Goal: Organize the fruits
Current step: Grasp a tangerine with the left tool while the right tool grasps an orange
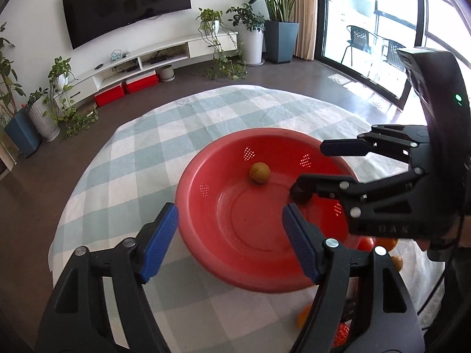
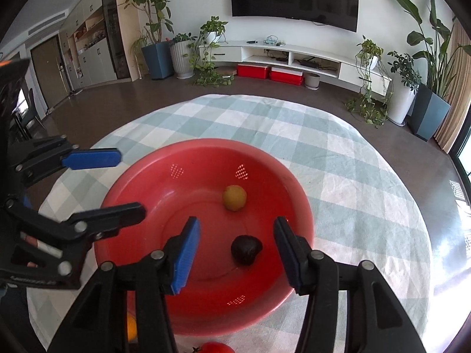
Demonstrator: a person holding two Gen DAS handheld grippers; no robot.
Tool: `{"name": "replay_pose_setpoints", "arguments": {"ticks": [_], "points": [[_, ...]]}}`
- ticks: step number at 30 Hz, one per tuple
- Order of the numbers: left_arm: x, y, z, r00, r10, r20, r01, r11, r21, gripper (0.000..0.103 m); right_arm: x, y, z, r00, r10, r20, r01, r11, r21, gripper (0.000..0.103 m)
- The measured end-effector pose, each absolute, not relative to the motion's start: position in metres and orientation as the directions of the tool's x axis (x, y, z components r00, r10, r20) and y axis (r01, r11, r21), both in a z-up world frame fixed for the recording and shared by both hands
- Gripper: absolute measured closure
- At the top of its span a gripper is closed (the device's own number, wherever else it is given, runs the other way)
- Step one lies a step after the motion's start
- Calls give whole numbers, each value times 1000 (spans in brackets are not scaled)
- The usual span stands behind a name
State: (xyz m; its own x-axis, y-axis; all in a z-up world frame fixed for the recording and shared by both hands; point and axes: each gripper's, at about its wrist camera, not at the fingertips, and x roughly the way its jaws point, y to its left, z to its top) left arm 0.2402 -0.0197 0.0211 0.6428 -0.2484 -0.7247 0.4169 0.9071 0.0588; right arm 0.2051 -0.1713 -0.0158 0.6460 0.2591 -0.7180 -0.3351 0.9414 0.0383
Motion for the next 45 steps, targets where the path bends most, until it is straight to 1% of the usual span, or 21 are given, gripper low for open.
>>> {"name": "replay_pose_setpoints", "arguments": {"ticks": [2, 4, 5, 7, 9, 12, 14, 16, 18, 20, 22, 24, 26, 27, 32, 38, 41, 43, 45], "points": [[218, -12, 26, 645, -268, -716, 417, 908, 36, 30, 202, -177, -9, 667, 276, -692, -326, 943, 62, 43], [194, -5, 25, 644, -282, -711, 414, 910, 14, 27, 197, -181, -1, 691, 292, -662, -325, 943, 76, 39], [183, -3, 23, 638, -293, -712, 417, 909, 0, 25, 195, -181, 2, 702, 299, -646, -328, 941, 79, 39], [161, 0, 16, 615, -315, -722, 430, 903, -28, 24, 186, -182, 10, 723, 310, -617, -335, 939, 80, 38], [141, 0, 7, 593, -318, -740, 449, 893, -24, 24, 172, -182, 19, 750, 313, -583, -329, 941, 81, 38], [113, 1, 0, 582, -307, -753, 469, 883, 2, 24, 141, -181, 37, 806, 309, -505, -320, 945, 67, 38], [99, 4, -2, 571, -331, -751, 490, 871, -11, 24, 117, -181, 45, 837, 298, -459, -306, 950, 60, 38], [90, 7, -7, 556, -347, -755, 508, 861, -22, 24, 91, -183, 46, 858, 291, -423, -284, 955, 82, 36], [86, 8, -11, 539, -352, -765, 526, 850, -20, 24, 67, -186, 40, 864, 295, -408, -270, 956, 119, 35], [85, 8, -16, 520, -355, -777, 545, 838, -18, 25, 48, -187, 30, 857, 289, -426, -252, 957, 142, 35], [86, 6, -20, 497, -361, -789, 571, 821, -16, 33, 31, -189, 22, 854, 282, -437, -235, 959, 161, 35], [88, 4, -28, 466, -352, -812, 583, 812, -17, 47, 17, -189, 15, 849, 272, -452, -217, 961, 172, 35], [90, 0, -35, 440, -351, -826, 602, 798, -19, 53, 8, -191, 7, 838, 267, -475, -200, 962, 188, 35], [91, -1, -38, 433, -349, -831, 610, 792, -15, 54, 6, -191, 4, 829, 271, -489, -198, 960, 197, 35], [97, -4, -50, 415, -346, -842, 618, 786, -19, 54, 0, -187, -13, 795, 276, -541, -195, 960, 202, 35], [106, -10, -59, 390, -340, -856, 628, 778, -23, 54, -3, -184, -20, 780, 286, -557, -206, 957, 203, 35], [110, -11, -64, 370, -357, -858, 629, 775, -51, 63, -1, -183, -23, 768, 288, -572, -206, 957, 205, 35], [110, -12, -65, 373, -364, -853, 628, 776, -57, 66, 0, -183, -25, 760, 290, -582, -207, 956, 206, 35], [111, -12, -65, 375, -371, -849, 623, 779, -66, 66, 1, -180, -28, 748, 290, -597, -210, 957, 201, 35]]}}
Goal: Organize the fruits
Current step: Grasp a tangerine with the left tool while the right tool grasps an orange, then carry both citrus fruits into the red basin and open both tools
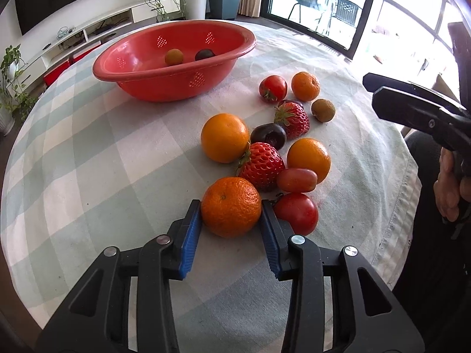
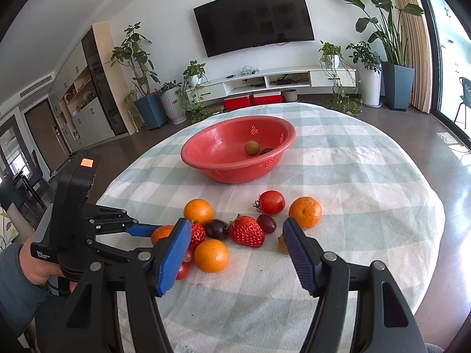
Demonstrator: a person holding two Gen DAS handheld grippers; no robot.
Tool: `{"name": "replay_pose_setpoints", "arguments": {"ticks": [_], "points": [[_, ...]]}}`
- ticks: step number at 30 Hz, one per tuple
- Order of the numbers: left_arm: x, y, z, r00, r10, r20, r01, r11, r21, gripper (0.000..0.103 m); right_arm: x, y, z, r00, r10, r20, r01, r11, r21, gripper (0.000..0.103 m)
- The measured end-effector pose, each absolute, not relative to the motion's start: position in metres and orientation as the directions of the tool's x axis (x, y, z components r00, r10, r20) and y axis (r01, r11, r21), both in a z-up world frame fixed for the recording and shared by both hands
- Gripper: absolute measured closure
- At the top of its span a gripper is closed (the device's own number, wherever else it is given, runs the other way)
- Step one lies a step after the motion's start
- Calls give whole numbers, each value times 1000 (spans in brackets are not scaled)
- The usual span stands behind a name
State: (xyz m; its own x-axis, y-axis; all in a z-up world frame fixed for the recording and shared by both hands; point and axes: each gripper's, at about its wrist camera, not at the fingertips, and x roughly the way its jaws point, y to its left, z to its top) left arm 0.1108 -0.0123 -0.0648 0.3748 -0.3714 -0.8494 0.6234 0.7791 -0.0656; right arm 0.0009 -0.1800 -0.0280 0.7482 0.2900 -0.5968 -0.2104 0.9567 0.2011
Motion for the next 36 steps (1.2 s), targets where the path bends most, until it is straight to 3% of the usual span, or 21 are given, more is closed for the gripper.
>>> {"name": "replay_pose_setpoints", "arguments": {"ticks": [7, 17, 24, 30, 36], "points": [[111, -5, -64, 386, -404, -829, 601, 792, -106, 67, 0, -172, -36, 717, 283, -637, -222, 959, 176, 35], [116, 44, -50, 460, -527, -715, 472, 827, -307, 67, 5, -146, -62, 626, 231, -745, -269, 960, 72, 38], [114, 45, -51, 463, -521, -717, 467, 831, -302, 67, 17, -133, -77, 563, 217, -798, -302, 952, 45, 45], [113, 48, -53, 464, -526, -713, 461, 831, -312, 67, 25, -127, -82, 555, 219, -802, -322, 946, 35, 45], [113, 48, -53, 463, -525, -714, 461, 830, -312, 67, 32, -125, -81, 562, 238, -792, -338, 940, 43, 54]]}}
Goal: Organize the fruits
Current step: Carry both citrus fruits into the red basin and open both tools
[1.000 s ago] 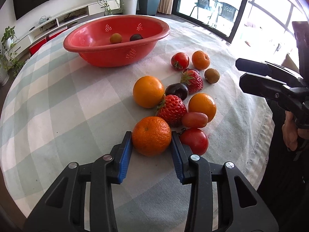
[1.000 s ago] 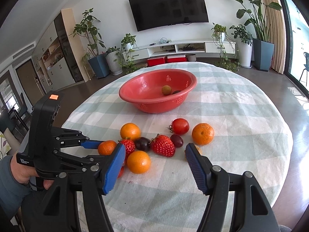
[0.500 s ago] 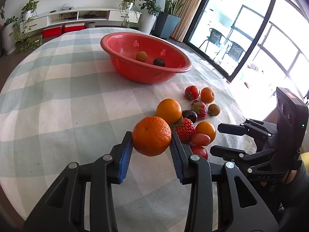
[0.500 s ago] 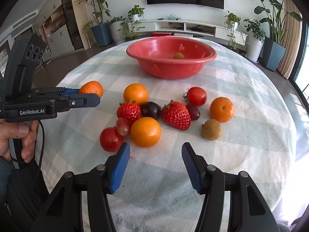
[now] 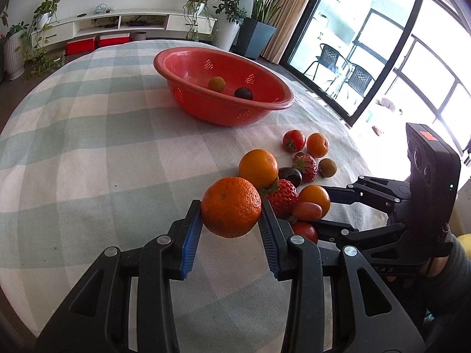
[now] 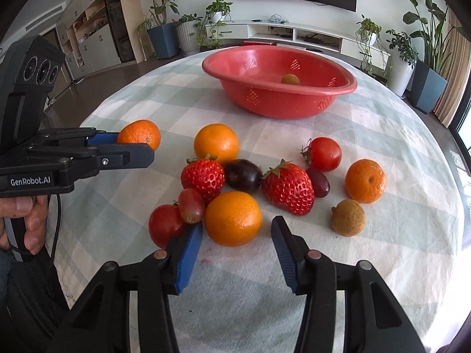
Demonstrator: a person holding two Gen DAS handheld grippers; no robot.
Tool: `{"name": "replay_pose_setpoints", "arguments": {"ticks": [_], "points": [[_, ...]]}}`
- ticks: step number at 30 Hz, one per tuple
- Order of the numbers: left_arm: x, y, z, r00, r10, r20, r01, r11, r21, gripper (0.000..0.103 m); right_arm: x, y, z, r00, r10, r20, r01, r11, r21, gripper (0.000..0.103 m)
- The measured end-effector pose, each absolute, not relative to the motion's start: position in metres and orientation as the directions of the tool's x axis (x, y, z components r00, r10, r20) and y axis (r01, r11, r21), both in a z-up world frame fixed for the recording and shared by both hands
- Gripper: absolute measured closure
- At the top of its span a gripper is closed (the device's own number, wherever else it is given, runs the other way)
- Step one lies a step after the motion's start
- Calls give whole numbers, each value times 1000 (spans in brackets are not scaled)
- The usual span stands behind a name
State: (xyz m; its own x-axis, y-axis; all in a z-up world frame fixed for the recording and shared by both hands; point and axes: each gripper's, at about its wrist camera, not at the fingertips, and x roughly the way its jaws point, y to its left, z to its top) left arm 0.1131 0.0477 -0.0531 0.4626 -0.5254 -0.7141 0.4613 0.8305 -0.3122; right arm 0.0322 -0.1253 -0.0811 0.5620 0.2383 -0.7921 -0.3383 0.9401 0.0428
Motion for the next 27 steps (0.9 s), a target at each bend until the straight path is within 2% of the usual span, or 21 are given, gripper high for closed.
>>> {"name": "replay_pose_setpoints", "arguments": {"ticks": [6, 15, 27], "points": [[113, 48, -53, 461, -526, -715, 462, 830, -312, 67, 36, -128, -80, 571, 256, -780, -331, 941, 67, 63], [113, 47, -53, 468, -528, -709, 459, 830, -315, 67, 18, -139, -73, 573, 260, -777, -313, 946, 86, 63], [109, 53, -42, 511, -552, -659, 465, 822, -329, 67, 8, -171, -37, 668, 290, -685, -217, 957, 194, 63]]}}
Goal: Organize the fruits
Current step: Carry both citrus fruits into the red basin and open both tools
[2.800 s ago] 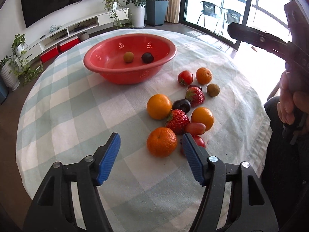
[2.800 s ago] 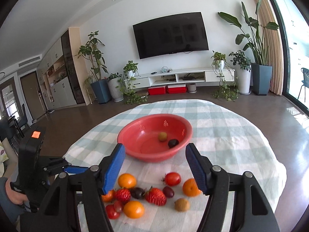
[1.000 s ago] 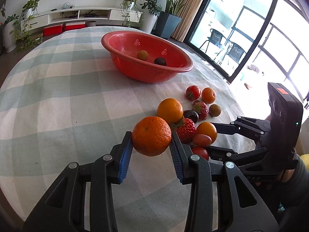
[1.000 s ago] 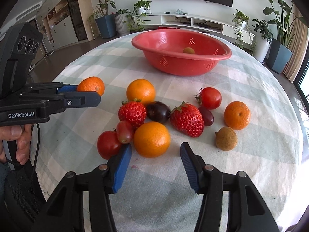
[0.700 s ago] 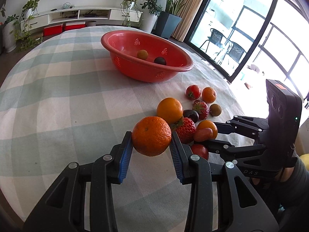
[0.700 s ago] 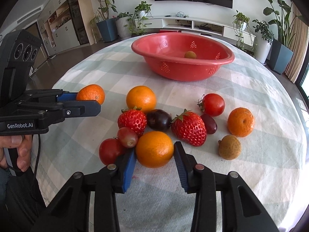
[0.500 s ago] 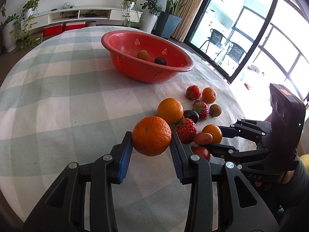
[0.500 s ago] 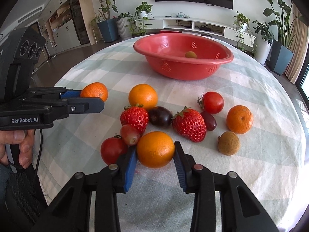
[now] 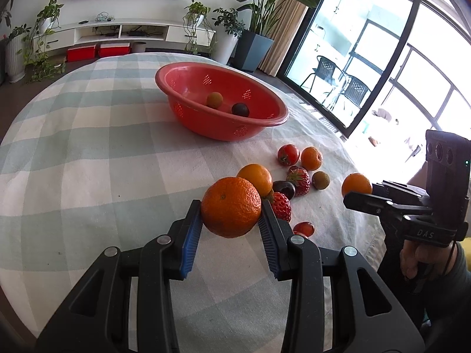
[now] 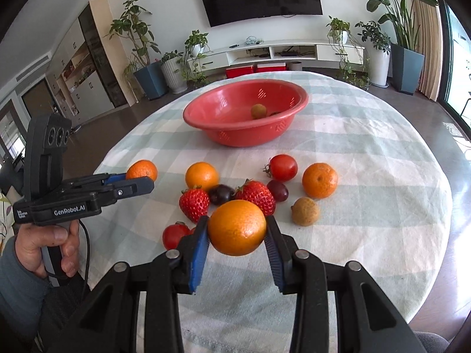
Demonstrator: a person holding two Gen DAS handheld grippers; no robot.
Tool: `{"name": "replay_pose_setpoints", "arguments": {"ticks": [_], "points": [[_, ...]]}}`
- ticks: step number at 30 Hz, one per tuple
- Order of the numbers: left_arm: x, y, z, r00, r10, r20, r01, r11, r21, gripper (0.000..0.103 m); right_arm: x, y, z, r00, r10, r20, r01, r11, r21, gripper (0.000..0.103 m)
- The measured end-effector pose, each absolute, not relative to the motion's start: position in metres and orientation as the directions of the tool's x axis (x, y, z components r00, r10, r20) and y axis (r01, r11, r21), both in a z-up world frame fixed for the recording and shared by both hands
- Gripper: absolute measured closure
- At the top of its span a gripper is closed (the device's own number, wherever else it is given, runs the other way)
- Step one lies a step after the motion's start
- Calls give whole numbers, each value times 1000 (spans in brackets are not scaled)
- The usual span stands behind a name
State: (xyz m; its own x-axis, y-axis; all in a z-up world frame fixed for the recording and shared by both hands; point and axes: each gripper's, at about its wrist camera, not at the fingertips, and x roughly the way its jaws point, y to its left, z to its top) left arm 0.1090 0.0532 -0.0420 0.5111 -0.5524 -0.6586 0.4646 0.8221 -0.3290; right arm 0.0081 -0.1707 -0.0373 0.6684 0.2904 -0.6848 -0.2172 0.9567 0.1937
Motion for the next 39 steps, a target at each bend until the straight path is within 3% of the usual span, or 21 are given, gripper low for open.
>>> {"name": "replay_pose_setpoints", "arguments": {"ticks": [10, 20, 39], "points": [[118, 55, 6, 586, -536, -608, 482, 833, -270, 67, 40, -195, 15, 745, 298, -597, -210, 954, 214, 63], [188, 13, 50, 603, -471, -643, 510, 848, -143, 67, 121, -163, 36, 749, 340, -568, -293, 940, 176, 63], [262, -44, -19, 517, -295, -804, 497, 867, 2, 67, 185, -156, -26, 689, 234, -686, -297, 954, 27, 63]]}}
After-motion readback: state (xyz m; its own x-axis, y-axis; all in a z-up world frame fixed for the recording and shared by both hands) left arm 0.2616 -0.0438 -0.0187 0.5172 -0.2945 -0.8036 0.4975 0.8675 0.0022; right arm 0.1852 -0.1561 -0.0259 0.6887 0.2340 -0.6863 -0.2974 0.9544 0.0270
